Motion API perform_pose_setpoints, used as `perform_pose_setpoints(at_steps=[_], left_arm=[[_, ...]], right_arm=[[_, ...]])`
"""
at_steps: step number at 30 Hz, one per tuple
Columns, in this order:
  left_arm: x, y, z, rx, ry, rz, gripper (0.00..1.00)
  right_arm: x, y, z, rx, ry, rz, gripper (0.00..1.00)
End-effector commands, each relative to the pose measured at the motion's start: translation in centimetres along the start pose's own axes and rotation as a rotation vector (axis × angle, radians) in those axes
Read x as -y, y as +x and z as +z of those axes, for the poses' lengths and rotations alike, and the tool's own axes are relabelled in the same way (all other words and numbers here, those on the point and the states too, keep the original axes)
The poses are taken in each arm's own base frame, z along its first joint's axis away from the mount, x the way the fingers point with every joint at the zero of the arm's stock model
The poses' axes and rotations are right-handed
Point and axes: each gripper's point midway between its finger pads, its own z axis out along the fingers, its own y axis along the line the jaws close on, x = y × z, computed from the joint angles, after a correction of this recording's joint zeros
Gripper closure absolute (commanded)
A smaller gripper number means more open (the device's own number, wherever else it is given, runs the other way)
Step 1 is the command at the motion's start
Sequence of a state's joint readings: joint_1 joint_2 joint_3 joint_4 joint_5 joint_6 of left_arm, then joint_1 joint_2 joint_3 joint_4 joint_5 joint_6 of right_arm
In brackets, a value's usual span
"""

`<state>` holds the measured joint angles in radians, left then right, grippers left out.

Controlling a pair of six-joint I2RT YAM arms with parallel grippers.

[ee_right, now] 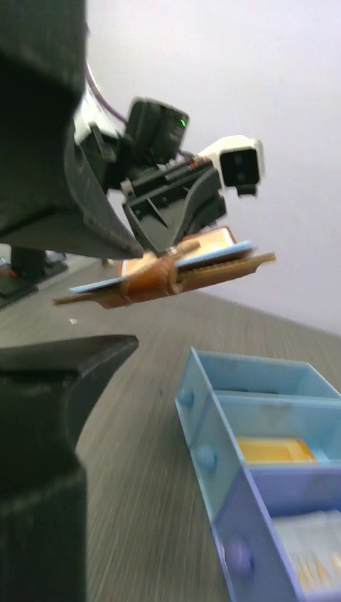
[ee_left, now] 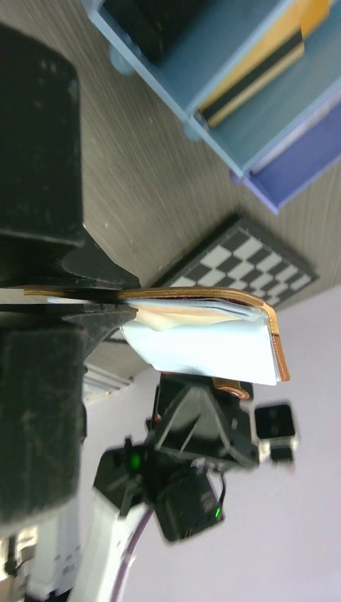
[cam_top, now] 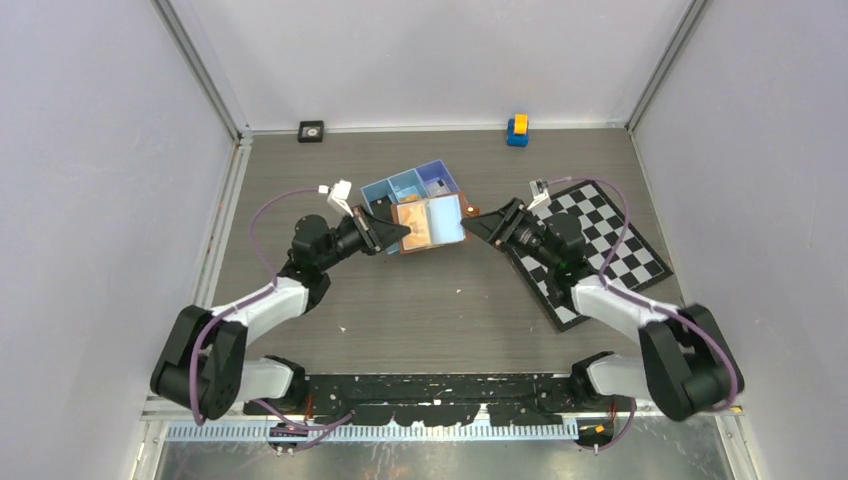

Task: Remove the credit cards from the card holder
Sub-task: Remove the credit card from the card holder.

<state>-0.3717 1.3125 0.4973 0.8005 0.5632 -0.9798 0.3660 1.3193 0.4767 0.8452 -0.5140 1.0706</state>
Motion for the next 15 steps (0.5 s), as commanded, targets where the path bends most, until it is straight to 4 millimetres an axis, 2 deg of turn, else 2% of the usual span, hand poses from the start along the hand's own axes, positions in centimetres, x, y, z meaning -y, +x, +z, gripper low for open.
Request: perform_pose_setpoints(at_steps=[1,3,6,10,11,15], left_arm=[[-2.7,-1.3,-0.8,0.037,-0.197,0.077,1.0],[-3.3,-1.2,-0.7,0.035,-0.222,0.065,1.0],[-3.6,-0.8,-0.3,0.003,-0.223,0.047,1.0],[-2.7,-0.1,0.7,-0.036,-0.155,0.032,1.0],[-2.2,0.0,0.9,-0.044,-0.132,0.033,1.0],[-0.4,0.9,1.7,-0.086,-0.063,0.051,1.0]], right_arm=[[1.5,-3.2,-2.1,0.125,0.237,-0.178,0.46],[0.9,-3.9,-3.1,0.166,0.255,-0.231,0.43],[-2.0,-4.0,-3.8,0.19,0.143,-0.289,0.44],[-5.4,-2.1,-3.1,0.109,-0.012,-0.336,0.53],[-5.9,-1.5,-2.7,0.079,-0.037,-0.339,0.55],[-5.2,0.6,-0.6,-0.03,-0.052,-0.309,0.63]])
